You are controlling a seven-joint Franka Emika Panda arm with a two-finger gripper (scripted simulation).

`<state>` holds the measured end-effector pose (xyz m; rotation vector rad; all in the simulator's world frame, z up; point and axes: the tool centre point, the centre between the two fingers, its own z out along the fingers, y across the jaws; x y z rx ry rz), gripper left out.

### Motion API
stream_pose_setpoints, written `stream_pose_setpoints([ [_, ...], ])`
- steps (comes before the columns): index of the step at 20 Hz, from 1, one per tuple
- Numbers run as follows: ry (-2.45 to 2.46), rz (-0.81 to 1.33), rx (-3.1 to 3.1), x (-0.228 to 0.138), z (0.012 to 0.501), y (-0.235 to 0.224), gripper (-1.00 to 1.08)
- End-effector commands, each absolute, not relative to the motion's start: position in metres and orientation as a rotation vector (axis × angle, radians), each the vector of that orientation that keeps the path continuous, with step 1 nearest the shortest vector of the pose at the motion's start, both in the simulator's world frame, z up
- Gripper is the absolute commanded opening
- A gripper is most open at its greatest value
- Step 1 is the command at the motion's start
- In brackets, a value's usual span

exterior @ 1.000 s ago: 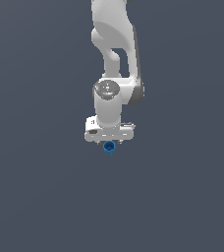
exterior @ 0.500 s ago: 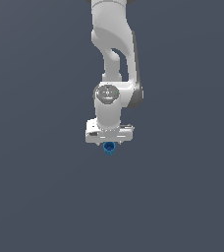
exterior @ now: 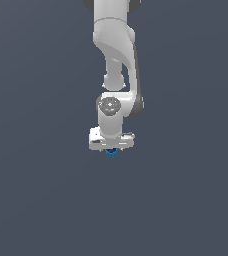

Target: Pick up the object and move it to a goal position.

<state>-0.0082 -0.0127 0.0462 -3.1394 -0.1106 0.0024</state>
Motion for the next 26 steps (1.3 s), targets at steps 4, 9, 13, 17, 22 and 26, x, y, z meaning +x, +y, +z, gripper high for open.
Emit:
stream_pose_setpoints([
  [4, -0.112, 0.000, -3.140, -0.007, 0.040, -0.013, -1.00],
  [9, -0.112, 0.000, -3.140, -0.007, 0.040, -0.013, -1.00],
  [13, -0.112, 0.000, -3.140, -0.007, 0.040, -0.013, -1.00],
  [17, -0.112, 0.000, -3.140, -0.007, 0.043, -0.013, -1.00],
  [22, -0.112, 0.000, -3.140, -0.009, 0.058, -0.018, -1.00],
  [26, -0.112, 0.000, -3.140, -0.012, 0.080, -0.025, -1.00],
])
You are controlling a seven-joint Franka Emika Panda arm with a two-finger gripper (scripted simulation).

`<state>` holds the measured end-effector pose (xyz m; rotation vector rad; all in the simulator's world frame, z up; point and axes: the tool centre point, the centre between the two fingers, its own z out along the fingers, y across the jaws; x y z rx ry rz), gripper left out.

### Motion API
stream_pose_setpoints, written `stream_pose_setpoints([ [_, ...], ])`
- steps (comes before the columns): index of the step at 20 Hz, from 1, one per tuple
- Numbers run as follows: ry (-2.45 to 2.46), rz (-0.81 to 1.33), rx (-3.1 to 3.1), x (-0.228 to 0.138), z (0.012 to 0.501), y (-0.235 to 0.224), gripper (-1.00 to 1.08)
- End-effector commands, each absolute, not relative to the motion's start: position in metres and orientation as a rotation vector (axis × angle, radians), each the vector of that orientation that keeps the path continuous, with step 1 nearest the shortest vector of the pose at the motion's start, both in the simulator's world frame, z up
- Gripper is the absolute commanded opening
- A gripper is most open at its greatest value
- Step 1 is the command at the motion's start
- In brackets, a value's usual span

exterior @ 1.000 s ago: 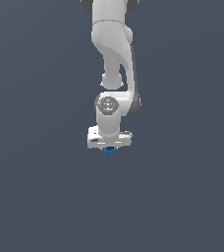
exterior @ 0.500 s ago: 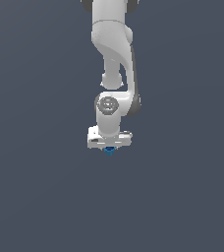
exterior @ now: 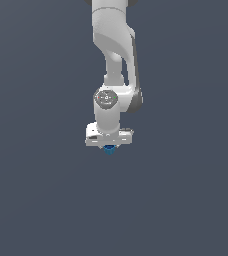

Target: Pick up the object and move it to a goal position.

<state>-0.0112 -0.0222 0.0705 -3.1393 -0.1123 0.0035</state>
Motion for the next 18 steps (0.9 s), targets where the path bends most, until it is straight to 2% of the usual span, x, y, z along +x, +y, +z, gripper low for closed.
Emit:
stream_pose_setpoints([
  [1, -0.112, 0.000, -3.140, -0.012, 0.087, -0.027, -1.00],
  [7, -0.112, 0.000, -3.140, -0.018, 0.142, -0.045, -1.00],
  [18, -0.112, 0.000, -3.138, -0.031, 0.270, -0.085, -1.00],
])
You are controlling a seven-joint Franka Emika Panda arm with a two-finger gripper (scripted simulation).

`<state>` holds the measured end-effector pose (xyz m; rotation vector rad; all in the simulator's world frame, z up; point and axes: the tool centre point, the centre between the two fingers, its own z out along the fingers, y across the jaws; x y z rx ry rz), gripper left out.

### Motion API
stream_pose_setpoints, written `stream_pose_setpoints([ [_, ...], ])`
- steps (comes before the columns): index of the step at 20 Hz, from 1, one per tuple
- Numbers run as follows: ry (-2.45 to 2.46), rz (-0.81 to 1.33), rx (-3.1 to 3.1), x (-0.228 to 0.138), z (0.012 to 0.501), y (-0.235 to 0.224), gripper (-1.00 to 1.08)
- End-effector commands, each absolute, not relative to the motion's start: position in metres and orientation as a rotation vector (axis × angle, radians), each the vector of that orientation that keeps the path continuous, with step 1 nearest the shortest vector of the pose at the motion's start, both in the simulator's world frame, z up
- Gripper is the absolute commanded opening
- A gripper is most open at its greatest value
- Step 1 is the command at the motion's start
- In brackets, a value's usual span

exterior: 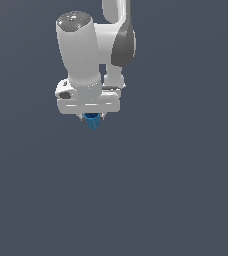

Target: Pick up the object and move it to a goal position.

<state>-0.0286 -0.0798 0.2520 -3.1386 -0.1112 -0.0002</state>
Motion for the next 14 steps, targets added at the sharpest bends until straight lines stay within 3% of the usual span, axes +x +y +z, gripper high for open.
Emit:
stream_pose_setpoints([
  [1, -0.112, 0.000, -3.138, -0.032, 0.281, -0.089, -1.00],
  [14, -0.112, 0.000, -3.139, -0.037, 0.379, -0.120, -1.00],
])
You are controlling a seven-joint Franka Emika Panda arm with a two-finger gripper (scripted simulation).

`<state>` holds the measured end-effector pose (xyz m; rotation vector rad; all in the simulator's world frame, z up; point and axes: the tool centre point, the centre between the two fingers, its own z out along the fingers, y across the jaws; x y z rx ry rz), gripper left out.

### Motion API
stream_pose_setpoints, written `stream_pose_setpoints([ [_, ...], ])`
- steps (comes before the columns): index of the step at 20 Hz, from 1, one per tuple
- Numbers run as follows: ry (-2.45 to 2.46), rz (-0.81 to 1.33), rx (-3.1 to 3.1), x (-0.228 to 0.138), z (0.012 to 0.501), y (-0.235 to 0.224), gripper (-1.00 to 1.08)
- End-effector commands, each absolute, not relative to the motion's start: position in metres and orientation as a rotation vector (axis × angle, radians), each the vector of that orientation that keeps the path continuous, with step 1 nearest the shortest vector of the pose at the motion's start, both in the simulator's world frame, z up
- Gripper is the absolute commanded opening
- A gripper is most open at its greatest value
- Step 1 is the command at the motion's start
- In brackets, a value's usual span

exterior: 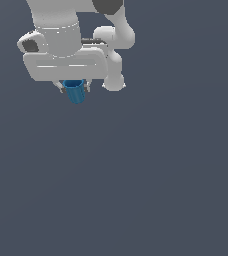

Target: Pick up the object and move it to a goal position.

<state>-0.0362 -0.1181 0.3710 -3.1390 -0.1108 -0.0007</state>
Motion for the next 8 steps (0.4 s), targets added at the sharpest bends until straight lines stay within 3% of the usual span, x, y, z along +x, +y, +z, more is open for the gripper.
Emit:
stream_pose_setpoints([
  [1, -0.112, 0.000, -3.139, -0.037, 0.382, -0.122, -1.00],
  [8, -0.112, 0.000, -3.140, -0.035, 0.392, -0.125, -1.00],
])
